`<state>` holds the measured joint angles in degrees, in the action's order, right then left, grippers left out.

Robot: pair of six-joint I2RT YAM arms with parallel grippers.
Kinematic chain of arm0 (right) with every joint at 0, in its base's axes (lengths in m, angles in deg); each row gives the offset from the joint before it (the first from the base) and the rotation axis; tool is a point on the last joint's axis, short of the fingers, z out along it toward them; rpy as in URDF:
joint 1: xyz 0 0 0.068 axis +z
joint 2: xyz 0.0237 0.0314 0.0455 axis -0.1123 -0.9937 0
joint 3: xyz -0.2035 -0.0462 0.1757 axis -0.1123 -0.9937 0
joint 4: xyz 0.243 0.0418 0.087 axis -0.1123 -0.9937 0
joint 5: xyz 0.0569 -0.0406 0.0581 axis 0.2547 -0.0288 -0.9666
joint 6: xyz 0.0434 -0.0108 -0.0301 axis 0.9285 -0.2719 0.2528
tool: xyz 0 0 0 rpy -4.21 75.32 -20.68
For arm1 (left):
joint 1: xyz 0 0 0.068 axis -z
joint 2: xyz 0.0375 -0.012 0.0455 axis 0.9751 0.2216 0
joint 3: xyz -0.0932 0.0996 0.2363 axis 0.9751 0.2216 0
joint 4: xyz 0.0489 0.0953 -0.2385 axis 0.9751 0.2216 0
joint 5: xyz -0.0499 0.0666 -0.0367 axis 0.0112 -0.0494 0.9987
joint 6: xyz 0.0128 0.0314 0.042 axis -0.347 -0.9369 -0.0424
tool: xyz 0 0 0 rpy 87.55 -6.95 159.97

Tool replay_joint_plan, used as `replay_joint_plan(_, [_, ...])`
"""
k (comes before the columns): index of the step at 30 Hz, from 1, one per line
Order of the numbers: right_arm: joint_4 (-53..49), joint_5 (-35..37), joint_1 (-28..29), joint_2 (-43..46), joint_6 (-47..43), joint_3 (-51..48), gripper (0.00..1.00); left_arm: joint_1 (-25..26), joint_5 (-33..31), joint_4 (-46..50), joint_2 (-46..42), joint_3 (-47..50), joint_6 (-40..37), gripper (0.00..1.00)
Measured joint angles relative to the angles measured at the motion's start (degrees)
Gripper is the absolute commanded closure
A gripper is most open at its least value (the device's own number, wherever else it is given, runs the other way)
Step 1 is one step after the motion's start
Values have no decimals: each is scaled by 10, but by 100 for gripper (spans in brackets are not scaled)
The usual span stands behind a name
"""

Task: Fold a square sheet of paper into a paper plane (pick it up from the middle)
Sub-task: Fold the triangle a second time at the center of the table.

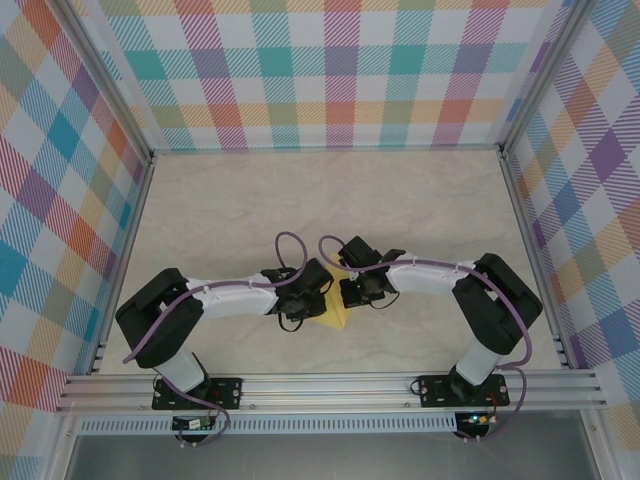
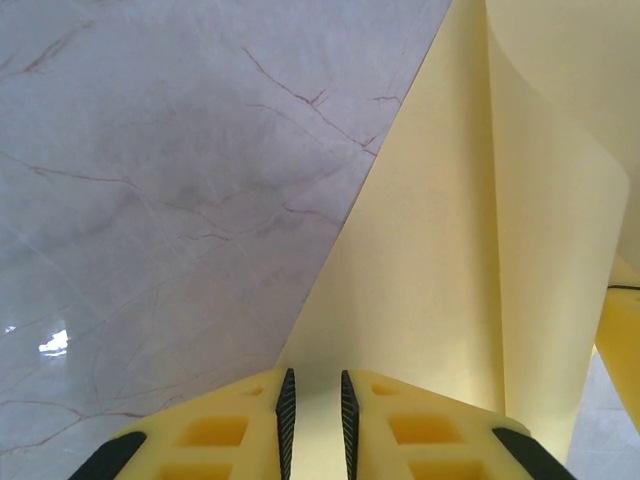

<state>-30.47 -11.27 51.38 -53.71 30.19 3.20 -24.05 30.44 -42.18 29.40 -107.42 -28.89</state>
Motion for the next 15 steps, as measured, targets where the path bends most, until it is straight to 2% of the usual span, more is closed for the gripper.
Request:
replay_joint_plan(9, [2, 0, 0, -5, 4, 0, 96, 0, 0, 1, -16, 0, -1, 79])
replay_joint_plan(12, [2, 0, 0, -5, 4, 0, 97, -2, 0, 0, -42, 0, -1, 82])
replay_joint_plan(15, [2, 0, 0, -5, 4, 0, 97, -11, 11, -23, -69, 6, 2, 96])
